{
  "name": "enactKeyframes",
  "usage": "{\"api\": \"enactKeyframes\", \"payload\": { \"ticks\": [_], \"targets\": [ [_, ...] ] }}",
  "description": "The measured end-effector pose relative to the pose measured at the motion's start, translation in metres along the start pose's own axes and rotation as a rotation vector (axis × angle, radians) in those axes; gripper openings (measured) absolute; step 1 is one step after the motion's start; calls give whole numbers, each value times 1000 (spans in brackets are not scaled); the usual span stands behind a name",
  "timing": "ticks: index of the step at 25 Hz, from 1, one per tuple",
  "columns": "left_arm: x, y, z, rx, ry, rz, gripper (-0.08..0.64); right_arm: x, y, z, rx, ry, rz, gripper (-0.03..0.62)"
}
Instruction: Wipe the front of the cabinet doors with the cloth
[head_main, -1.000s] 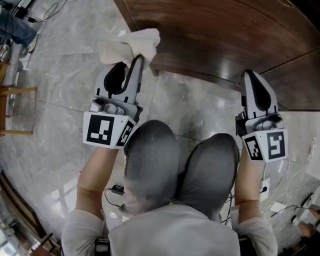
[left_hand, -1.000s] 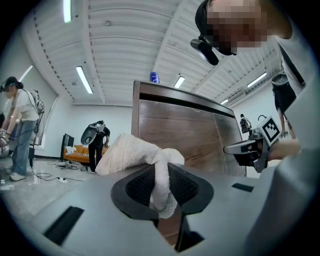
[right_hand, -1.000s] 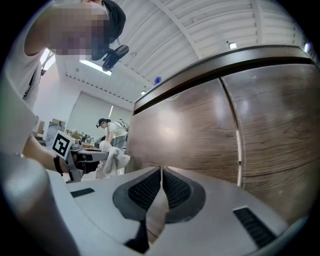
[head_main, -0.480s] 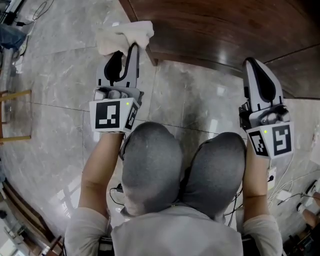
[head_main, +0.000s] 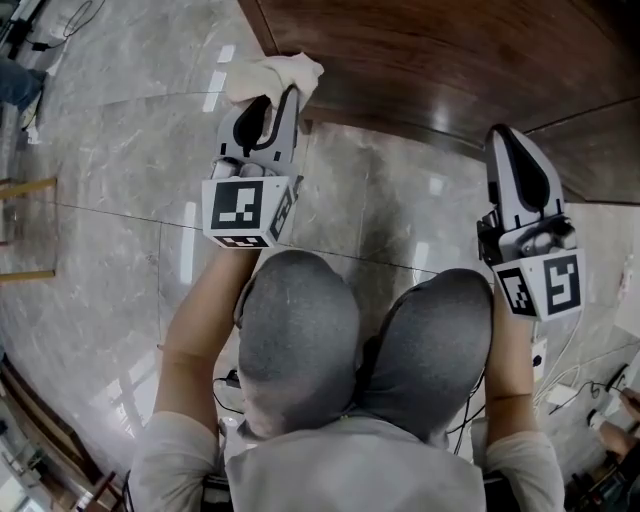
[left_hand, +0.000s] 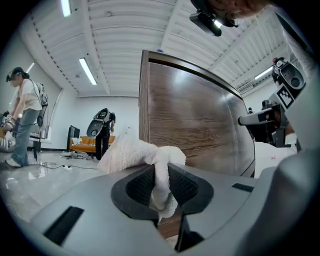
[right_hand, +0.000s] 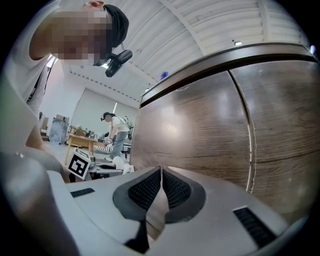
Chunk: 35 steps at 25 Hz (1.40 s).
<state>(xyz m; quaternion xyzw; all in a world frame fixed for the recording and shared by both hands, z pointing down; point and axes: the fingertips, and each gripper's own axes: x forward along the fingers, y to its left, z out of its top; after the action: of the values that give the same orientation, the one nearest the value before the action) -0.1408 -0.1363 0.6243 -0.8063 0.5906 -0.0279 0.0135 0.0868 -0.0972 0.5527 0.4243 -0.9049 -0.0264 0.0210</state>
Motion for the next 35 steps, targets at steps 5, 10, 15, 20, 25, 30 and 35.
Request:
{"api": "enactKeyframes", "payload": {
  "ticks": [5,10,15,20,25,30,35],
  "targets": [
    [6,-11,-6,17,29,-39,87,-1,-7,-8,1,17,11,37],
    [11,-21,-10,12,38,-59,87,-2,-7,-17,23,30,27,37],
    [17,-36,-13,-13,33,-75,86,-6,-11,-17,27,28,31,37],
    [25,-58,-17,-40,27,-119,87,-17,-18,-20,28,40,20,37],
    [31,-73,-18,-67,17,-126,86,-34,-35,-23,49,38,-12,37],
    [37,-96,-18,-5,19,-188,87,-44,-43,-20,67,21,-18,37],
    [42,-129,-9,-18,11,-246,86,-64,-53,-14,78,8,-27,37]
  ]
}}
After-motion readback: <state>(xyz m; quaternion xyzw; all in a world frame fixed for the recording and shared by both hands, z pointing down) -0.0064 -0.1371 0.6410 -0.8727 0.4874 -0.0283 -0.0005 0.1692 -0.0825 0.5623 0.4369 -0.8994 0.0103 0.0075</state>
